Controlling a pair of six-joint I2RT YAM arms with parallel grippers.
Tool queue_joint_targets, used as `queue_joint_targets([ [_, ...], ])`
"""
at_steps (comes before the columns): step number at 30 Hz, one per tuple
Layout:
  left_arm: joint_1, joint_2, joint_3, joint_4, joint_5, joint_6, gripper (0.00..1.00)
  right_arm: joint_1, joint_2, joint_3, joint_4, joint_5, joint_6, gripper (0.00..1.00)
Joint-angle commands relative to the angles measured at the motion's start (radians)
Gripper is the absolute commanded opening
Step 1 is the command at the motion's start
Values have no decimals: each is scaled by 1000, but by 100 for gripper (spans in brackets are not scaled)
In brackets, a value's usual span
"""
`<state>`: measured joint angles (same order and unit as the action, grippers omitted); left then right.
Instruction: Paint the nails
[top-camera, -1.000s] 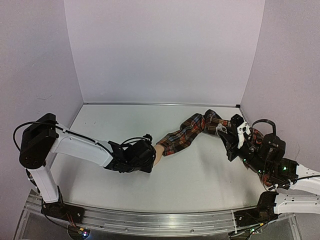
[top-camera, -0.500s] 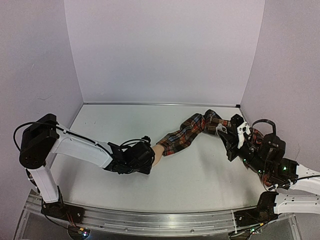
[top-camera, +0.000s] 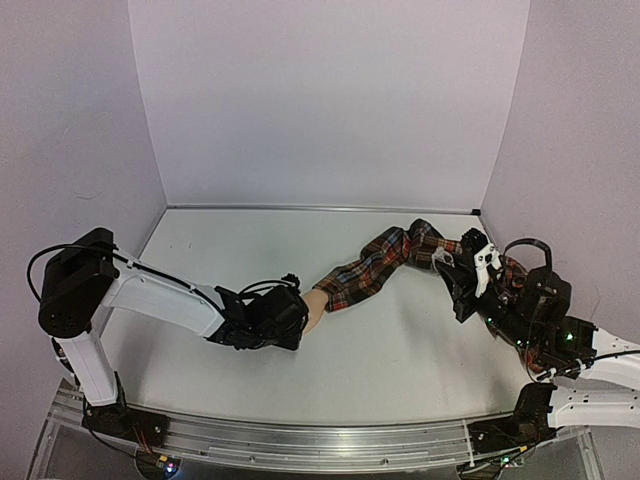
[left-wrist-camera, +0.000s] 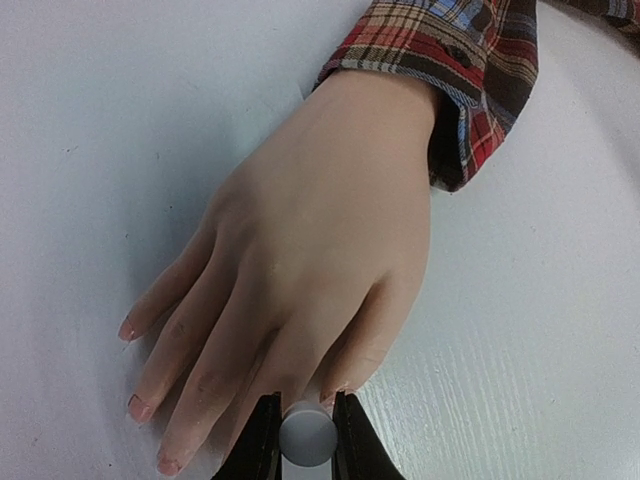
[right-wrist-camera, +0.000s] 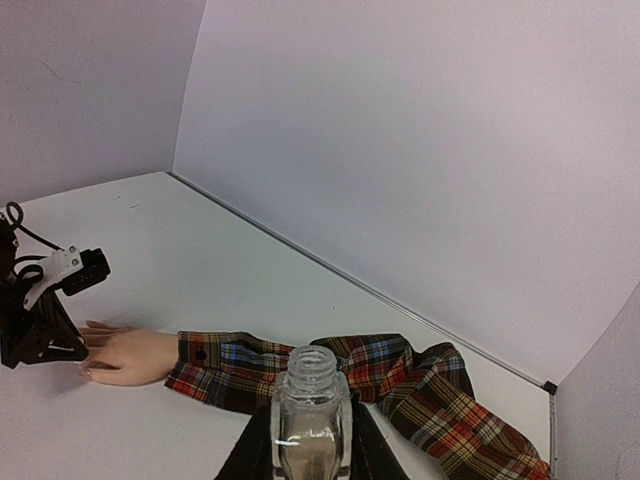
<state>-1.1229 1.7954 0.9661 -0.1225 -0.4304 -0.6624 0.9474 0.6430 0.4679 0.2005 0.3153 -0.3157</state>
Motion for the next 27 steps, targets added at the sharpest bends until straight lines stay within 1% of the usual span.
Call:
queue_joint_targets([
  [1, 4, -25, -20, -14, -14, -24, 0, -16, -17, 6, 27, -12, 10, 0],
  [9, -23, -79, 1, -46, -11, -23, 0, -17, -16, 5, 27, -12, 11, 0],
  [13, -29, -90, 7, -33, -2, -25, 0, -17, -10, 7, 27, -14, 12, 0],
  [27, -3, -25, 54, 7, 4, 26, 0, -17, -18, 6, 25, -9, 12, 0],
])
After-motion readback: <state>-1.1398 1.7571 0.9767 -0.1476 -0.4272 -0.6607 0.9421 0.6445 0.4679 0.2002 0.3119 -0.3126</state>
